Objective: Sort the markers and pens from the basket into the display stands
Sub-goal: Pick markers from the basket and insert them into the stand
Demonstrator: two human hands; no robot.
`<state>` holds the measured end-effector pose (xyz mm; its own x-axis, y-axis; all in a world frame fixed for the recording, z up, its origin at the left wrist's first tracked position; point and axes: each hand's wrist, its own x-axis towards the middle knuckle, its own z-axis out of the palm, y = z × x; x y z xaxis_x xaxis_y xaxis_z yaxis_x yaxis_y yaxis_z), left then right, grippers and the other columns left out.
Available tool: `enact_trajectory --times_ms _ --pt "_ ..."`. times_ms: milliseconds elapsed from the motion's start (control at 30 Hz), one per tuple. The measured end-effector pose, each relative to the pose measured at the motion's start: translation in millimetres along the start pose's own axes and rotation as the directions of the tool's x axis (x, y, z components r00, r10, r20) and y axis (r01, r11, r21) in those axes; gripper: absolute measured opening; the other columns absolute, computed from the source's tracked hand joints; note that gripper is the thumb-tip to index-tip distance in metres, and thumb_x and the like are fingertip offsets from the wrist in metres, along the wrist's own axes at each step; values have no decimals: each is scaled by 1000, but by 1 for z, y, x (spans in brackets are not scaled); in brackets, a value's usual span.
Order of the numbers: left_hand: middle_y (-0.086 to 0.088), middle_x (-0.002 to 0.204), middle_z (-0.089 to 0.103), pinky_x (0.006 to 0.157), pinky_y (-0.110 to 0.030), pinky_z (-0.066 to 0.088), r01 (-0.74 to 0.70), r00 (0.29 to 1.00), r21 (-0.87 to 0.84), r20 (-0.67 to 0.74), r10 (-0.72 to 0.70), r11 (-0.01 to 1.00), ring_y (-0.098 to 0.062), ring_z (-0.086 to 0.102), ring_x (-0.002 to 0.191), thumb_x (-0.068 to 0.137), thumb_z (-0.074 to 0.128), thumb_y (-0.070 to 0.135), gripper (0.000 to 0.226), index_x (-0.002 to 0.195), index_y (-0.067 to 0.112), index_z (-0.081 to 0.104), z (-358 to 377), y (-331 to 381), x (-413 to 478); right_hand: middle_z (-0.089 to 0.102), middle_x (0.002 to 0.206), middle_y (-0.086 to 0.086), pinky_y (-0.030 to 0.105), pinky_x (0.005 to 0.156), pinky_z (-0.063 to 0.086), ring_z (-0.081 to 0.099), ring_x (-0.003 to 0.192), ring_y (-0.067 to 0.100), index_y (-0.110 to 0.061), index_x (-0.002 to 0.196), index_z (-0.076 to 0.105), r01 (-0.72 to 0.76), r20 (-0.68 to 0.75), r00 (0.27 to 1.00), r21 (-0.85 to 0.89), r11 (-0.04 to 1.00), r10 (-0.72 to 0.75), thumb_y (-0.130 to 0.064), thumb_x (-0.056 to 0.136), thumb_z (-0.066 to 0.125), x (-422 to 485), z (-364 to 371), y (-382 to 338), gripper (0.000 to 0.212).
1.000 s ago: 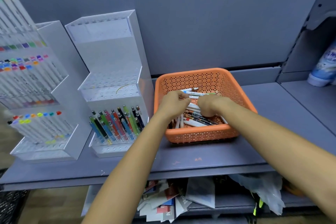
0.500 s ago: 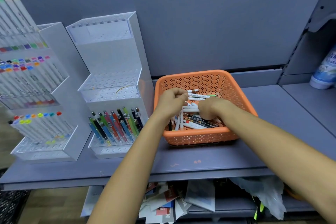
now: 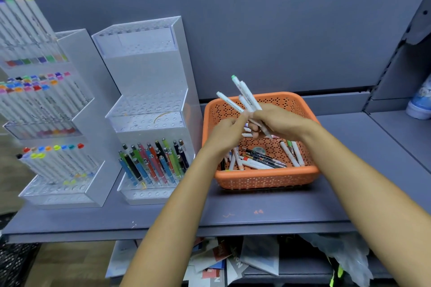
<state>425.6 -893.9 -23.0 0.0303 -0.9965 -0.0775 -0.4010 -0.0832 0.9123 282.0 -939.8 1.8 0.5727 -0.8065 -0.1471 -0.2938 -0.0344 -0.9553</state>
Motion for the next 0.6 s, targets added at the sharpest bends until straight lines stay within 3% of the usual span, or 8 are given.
enact_trajectory --times_ms 67,167,267,367,433,533,600 --pt "4 85 71 91 -46 51 -30 998 -121 47 36 992 -15 66 91 96 36 56 45 96 23 66 -1 4 -3 52 65 2 27 62 50 53 59 13 -9 87 50 -21 90 996 35 999 17 -12 100 36 -3 2 -4 19" --pt "2 68 69 78 -36 55 -69 993 -259 76 91 963 -10 66 68 100 37 43 36 99 21 65 -4 11 -8 54 70 8 27 57 48 53 58 14 -1 102 51 -54 196 980 45 998 44 -12 102 35 -5 4 -5 20" --pt "-1 69 68 67 -33 54 -101 984 -328 104 142 939 -17 62 62 102 39 35 26 107 24 61 -7 12 -12 60 84 15 32 66 50 56 73 23 9 116 51 -42 204 978 53 998 31 -14 102 37 -7 3 -5 30" --pt "-13 84 67 61 -35 52 -132 975 -427 108 195 895 -28 60 66 100 42 33 25 114 23 60 -7 11 -13 63 86 16 30 69 53 61 75 23 8 106 55 -27 251 968 52 998 13 -16 103 34 -14 7 -9 31" --pt "-19 93 66 65 -37 53 -136 972 -481 105 211 866 -33 61 74 98 43 34 32 115 15 63 -6 10 -13 64 89 19 30 72 55 64 77 23 2 99 57 -20 246 969 16 1000 16 -18 104 31 -20 13 -12 33" --pt "-23 83 62 44 -28 44 -160 969 -489 89 231 858 -27 53 51 99 40 35 36 111 15 68 -4 11 -19 66 95 21 39 85 55 65 87 27 -1 102 59 16 167 986 -82 996 -2 -23 104 32 -27 20 -16 35" --pt "-16 84 68 49 -33 44 -196 972 -514 11 235 835 -28 57 57 101 39 31 34 98 20 72 -5 18 -25 65 93 18 46 92 52 64 91 28 -3 93 61 46 135 991 -182 982 -21 -33 101 38 -33 23 -22 38"
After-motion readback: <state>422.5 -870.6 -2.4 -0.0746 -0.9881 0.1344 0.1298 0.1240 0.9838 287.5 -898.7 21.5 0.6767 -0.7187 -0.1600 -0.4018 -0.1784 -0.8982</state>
